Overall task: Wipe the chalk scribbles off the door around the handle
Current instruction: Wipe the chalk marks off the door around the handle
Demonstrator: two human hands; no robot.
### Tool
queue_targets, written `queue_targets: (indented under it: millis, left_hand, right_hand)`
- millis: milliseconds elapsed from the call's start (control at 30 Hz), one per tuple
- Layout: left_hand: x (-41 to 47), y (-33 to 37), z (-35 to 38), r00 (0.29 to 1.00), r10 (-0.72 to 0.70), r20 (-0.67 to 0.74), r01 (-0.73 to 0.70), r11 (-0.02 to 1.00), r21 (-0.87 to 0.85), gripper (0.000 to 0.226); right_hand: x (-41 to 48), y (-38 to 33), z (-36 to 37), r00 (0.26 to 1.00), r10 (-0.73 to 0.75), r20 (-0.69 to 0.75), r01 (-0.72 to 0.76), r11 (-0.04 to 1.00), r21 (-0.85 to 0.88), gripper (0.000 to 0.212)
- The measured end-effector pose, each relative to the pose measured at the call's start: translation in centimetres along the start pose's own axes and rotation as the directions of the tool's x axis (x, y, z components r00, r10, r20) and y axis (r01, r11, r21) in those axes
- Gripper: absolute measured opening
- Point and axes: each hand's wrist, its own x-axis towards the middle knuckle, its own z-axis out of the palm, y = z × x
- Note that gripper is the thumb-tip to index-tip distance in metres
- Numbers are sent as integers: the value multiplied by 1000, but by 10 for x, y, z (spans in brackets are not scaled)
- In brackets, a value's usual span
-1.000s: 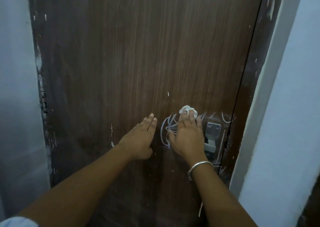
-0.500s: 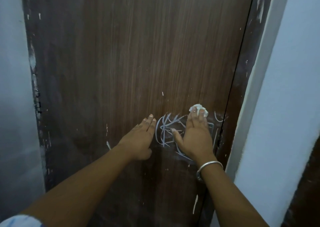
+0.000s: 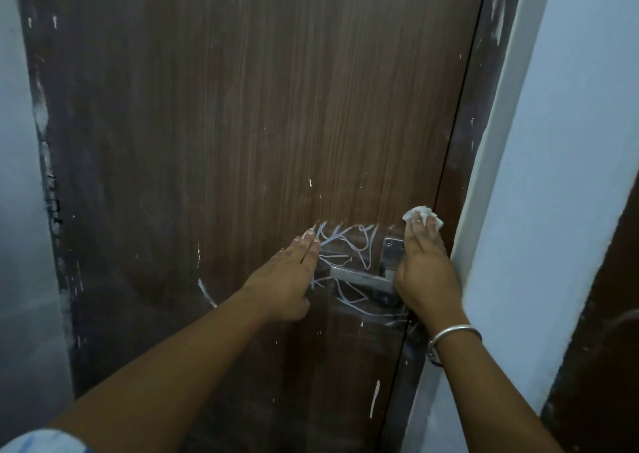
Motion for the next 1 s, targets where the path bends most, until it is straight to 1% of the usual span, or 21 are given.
queue_targets:
  millis: [133,267,400,500,600,667,800,833,933,1000]
  left_hand:
    - [2,8,1,1000,27,3,-27,1000,10,96]
    - [1,12,3,999,40,16,-40,999,10,96]
    - [2,15,6,999,35,18,-35,999,17,97]
    - [3,19,9,999,40,18,-41,999,31,97]
    - [5,21,9,999,52,8,-52,998,27,97]
    - [6,23,9,998,55,9,-55,998,27,96]
    - [7,26,11,998,65,17,-65,998,17,95]
    - [7,27,12,998,67,21,-67,998,16,95]
    - [7,29,14,997,69,34,-70,997,23,96]
    - [6,28,15,997,69,41,-71,997,26,96]
  right_hand:
    - [-5,-6,6,995,97,-38,-97,995,3,77]
    - [-16,-4,13,999,37,-3,-37,992,-121,76]
    - [-33,1,21,996,88,3,-88,993,-80,75]
    - [-44,-1,28,994,99,40,-96,992,-82,76]
    - [-37,1,24,994,87,65,-83,994,-65,81]
    - [-25,2,18,996,69,52,-65,996,-66,84]
    - [-16,2,14,998,16,58,-5,984,-179,84]
    - [-19,2,15,998,19,60,-8,984,-178,84]
    - [-25,-2,15,996,79,35,-76,994,-76,81]
    - [-25,-5,14,995,97,27,-96,995,-38,81]
